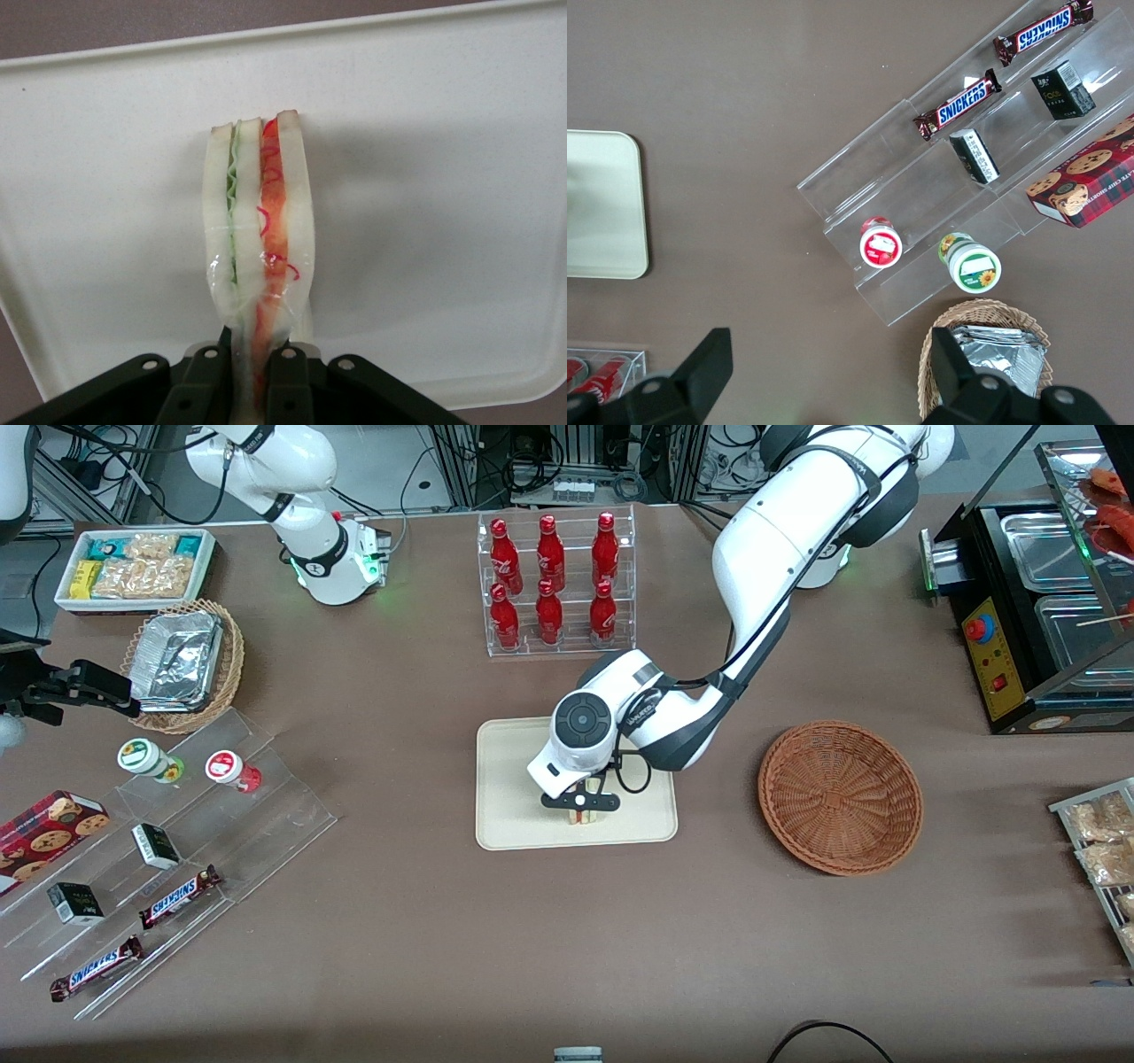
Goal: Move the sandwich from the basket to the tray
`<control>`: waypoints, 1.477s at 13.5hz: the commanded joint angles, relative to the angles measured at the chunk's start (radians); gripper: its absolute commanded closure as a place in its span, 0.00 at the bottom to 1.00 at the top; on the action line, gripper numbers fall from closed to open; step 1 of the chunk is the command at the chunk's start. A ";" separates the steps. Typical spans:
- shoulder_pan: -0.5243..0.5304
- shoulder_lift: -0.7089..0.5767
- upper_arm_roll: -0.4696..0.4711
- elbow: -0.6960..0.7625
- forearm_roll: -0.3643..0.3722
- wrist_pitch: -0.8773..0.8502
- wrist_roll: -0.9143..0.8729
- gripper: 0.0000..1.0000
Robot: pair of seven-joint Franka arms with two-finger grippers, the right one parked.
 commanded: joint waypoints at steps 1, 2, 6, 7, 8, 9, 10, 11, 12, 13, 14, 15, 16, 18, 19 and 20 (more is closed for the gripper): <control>-0.011 0.022 0.004 0.032 0.011 -0.005 -0.018 1.00; -0.011 0.022 0.004 0.032 0.011 -0.005 -0.015 0.84; -0.011 0.028 0.004 0.030 0.015 -0.001 -0.005 0.00; -0.011 0.028 0.004 0.030 0.017 -0.001 -0.007 0.00; -0.011 0.028 0.004 0.030 0.017 -0.001 -0.007 0.00; -0.011 0.027 0.004 0.030 0.017 -0.001 -0.007 0.00; -0.012 0.024 0.004 0.030 0.017 -0.003 -0.010 0.00; -0.011 0.019 0.004 0.030 0.017 -0.006 -0.012 0.00; -0.011 0.010 0.004 0.032 0.017 -0.014 -0.013 0.00; -0.009 -0.002 0.004 0.032 0.017 -0.024 -0.016 0.00; -0.009 -0.021 0.004 0.032 0.017 -0.050 -0.018 0.00; -0.009 -0.047 0.004 0.032 0.017 -0.085 -0.019 0.00; -0.008 -0.077 0.002 0.032 0.015 -0.124 -0.021 0.00; 0.006 -0.151 0.001 0.032 0.003 -0.191 -0.022 0.00; 0.012 -0.189 0.001 0.032 0.003 -0.222 -0.022 0.00; 0.020 -0.215 0.002 0.032 0.003 -0.233 -0.022 0.00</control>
